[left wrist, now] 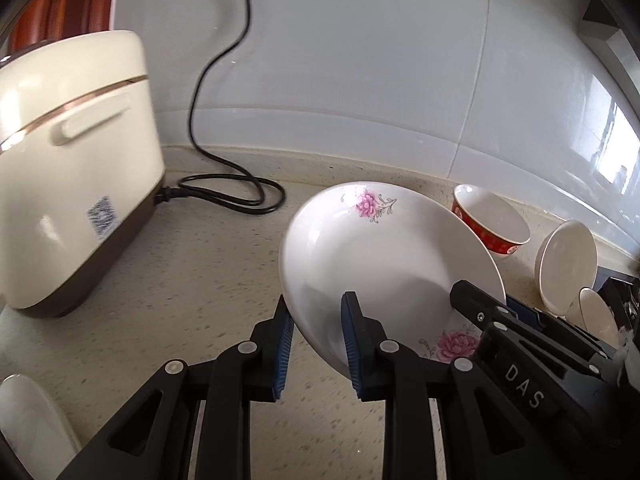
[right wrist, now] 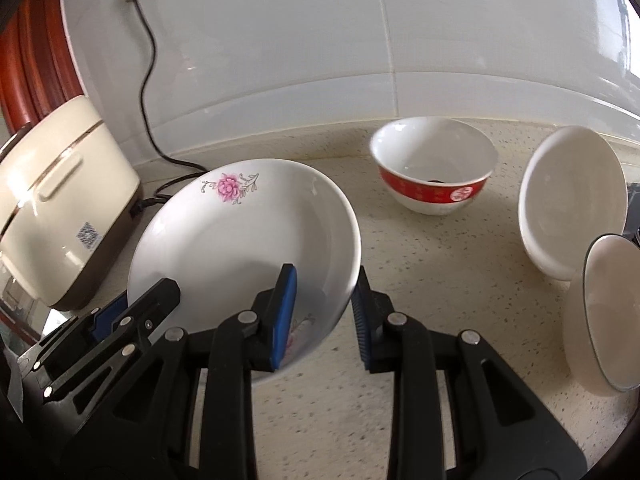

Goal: Organize plates and bowls
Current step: 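Carry the held plates toward the stack beside the rice cooker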

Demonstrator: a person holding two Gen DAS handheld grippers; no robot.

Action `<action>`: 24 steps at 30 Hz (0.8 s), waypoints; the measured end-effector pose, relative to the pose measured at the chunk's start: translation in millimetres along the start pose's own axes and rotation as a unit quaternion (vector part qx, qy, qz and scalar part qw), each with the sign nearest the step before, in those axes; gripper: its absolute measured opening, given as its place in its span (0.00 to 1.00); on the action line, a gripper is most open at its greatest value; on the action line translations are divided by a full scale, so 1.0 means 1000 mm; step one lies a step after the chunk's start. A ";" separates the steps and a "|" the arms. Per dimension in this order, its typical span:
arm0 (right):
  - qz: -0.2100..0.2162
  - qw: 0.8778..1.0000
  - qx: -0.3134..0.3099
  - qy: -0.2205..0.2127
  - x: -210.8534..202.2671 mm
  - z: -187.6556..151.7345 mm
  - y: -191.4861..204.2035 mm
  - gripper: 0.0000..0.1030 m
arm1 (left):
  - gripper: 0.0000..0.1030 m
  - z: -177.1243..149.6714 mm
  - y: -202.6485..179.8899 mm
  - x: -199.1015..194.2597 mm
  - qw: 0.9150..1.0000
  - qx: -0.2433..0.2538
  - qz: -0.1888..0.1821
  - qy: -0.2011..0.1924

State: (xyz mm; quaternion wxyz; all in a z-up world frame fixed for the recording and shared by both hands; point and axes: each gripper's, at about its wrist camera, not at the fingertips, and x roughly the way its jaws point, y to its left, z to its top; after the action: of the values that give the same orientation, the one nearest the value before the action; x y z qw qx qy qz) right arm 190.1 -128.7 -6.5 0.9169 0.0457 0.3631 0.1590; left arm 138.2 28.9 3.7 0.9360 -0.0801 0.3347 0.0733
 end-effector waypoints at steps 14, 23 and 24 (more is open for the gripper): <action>0.079 0.995 -0.062 0.003 -0.019 -0.021 0.066 0.30 | 0.24 -0.023 0.055 -0.058 0.995 -0.058 0.071 -0.028; 0.134 0.986 -0.098 0.012 -0.040 -0.039 0.109 0.30 | 0.24 -0.039 0.089 -0.101 0.988 -0.082 0.117 -0.052; 0.138 0.985 -0.100 0.014 -0.043 -0.040 0.114 0.30 | 0.24 -0.041 0.092 -0.105 0.988 -0.084 0.119 -0.054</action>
State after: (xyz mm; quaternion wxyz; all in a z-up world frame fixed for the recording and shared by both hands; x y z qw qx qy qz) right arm 103.6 -36.7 14.8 0.8811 0.0012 0.3482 0.3201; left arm 15.3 102.2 30.0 0.9272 -0.1144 0.2835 0.2164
